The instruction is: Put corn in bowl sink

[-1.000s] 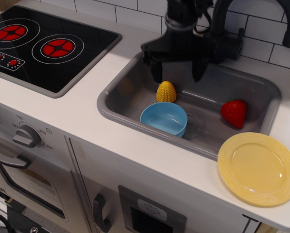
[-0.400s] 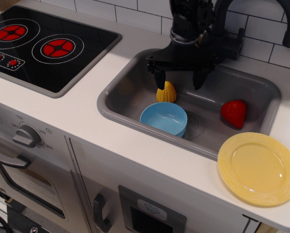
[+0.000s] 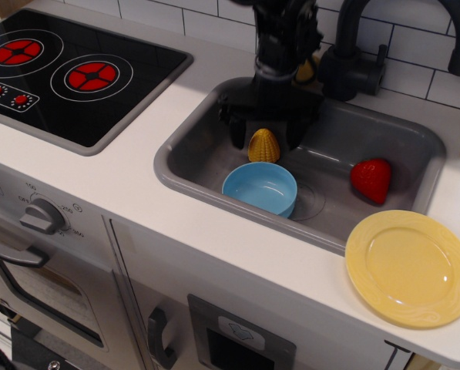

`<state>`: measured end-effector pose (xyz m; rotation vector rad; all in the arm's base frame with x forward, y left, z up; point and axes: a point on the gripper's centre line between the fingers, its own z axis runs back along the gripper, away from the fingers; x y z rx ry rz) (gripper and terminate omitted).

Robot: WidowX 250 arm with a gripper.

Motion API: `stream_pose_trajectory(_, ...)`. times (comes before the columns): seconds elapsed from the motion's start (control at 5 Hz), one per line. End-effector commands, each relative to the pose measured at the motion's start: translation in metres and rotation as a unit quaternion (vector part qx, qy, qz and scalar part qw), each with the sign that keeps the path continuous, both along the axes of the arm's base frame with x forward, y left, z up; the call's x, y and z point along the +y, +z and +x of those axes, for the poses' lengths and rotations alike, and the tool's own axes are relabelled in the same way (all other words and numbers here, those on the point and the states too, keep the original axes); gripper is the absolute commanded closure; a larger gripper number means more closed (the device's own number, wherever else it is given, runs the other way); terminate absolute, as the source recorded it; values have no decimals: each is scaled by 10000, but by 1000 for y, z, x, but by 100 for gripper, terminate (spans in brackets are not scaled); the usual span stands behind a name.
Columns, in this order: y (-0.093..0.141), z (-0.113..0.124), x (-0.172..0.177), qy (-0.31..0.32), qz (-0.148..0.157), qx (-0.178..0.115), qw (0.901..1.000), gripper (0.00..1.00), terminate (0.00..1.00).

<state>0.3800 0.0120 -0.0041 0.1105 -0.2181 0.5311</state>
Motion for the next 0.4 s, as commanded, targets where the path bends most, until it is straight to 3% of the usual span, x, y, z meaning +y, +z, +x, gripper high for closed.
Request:
stream_pose_trajectory(0.0, 4, 8, 2, 171, 303, -429, 9985, 0, 0)
stream_pose_trajectory(0.2, 12, 7, 3, 322, 288, -685, 9967, 100, 0)
